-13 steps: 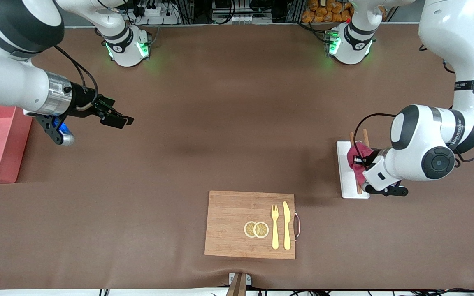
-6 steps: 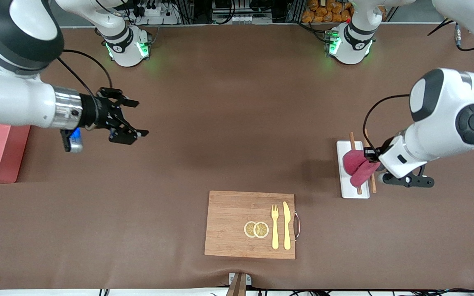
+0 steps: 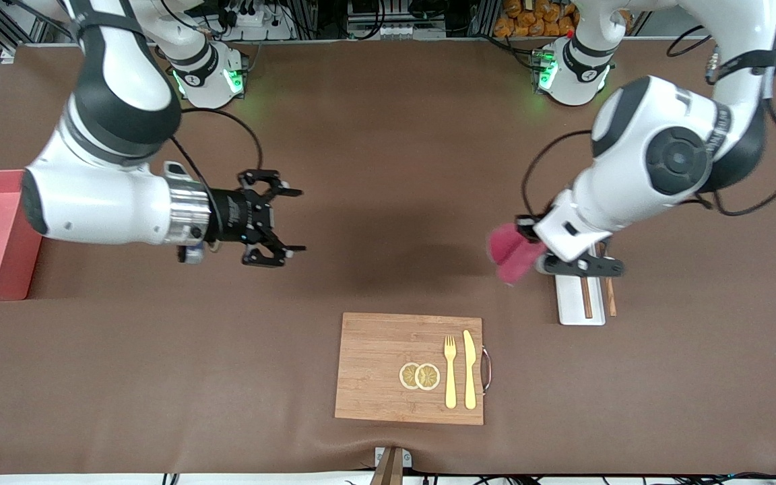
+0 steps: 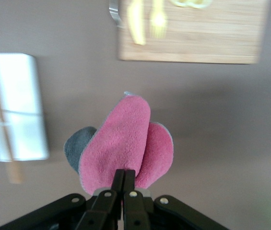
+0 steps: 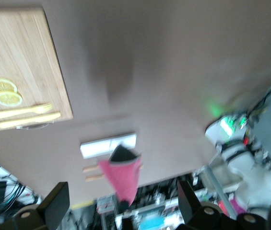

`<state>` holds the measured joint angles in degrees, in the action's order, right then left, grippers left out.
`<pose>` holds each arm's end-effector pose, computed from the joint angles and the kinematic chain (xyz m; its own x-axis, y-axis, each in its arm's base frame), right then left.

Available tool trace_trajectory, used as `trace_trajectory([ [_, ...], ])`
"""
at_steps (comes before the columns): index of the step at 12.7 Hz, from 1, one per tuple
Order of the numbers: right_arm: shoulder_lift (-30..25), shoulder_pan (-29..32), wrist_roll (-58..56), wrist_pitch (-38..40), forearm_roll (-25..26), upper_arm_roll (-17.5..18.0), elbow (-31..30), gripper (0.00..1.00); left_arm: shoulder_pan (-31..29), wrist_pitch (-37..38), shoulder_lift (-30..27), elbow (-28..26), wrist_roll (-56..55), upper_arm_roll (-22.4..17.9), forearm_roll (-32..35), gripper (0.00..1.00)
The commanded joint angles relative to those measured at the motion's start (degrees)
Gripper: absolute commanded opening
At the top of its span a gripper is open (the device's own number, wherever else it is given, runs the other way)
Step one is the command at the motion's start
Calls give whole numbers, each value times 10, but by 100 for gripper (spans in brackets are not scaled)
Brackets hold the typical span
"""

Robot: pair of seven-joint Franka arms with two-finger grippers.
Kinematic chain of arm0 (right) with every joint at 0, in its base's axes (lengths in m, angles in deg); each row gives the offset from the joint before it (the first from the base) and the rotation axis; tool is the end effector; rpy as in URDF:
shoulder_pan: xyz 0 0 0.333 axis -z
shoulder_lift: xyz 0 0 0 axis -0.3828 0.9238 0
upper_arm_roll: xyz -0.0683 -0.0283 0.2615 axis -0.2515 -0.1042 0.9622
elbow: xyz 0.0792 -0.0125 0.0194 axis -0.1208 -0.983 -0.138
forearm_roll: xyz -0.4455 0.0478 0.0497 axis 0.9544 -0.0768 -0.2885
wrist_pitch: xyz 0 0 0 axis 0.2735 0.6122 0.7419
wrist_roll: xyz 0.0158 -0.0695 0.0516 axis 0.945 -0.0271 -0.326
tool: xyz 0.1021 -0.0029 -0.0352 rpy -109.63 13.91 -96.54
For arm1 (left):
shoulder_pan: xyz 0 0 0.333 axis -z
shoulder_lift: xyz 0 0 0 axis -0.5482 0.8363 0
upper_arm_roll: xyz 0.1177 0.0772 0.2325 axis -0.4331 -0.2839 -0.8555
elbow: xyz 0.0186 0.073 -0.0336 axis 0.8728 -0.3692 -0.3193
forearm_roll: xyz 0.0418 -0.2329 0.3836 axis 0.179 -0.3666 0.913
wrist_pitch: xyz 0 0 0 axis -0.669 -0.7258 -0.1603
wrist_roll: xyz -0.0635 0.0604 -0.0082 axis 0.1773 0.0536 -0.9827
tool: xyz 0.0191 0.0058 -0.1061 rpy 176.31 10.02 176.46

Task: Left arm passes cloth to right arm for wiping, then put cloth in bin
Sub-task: 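Lift the cloth with the left gripper toward the right gripper, then grasp the cloth with the right gripper and open the left gripper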

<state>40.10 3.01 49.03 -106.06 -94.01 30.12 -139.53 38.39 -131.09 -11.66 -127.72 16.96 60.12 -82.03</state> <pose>0.6663 0.3038 0.4363 -0.1849 -0.6733 -0.7158 -0.9628 -0.0219 0.2693 0.6273 -0.3061 0.4223 0.9913 -0.0380 -0.1262 -0.0100 -0.9765 0.2154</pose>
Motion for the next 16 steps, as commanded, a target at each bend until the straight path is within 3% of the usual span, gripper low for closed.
trace_trajectory([
  [1,30,-24,33,-37,-49,-4,25,100,13,-44,21,17,-29,24,-73,0],
  [5,55,-65,42,-63,-49,-4,23,100,93,-182,38,18,-79,24,-194,0],
  [8,73,-100,41,-70,-39,-5,15,100,134,-287,46,22,-118,25,-204,0],
  [11,72,-93,23,-26,-5,-5,3,100,144,-303,60,38,-131,24,-204,0],
  [13,71,-92,-11,-20,4,-5,3,48,141,-303,57,38,-132,24,-204,0],
  [14,69,-91,-15,-17,7,-6,-2,31,137,-303,55,38,-132,24,-204,0],
  [15,68,-90,-17,-12,11,-6,-4,6,133,-303,54,38,-131,24,-203,0],
  [16,69,-89,-14,-12,10,-6,-3,0,132,-303,53,38,-131,24,-202,0],
])
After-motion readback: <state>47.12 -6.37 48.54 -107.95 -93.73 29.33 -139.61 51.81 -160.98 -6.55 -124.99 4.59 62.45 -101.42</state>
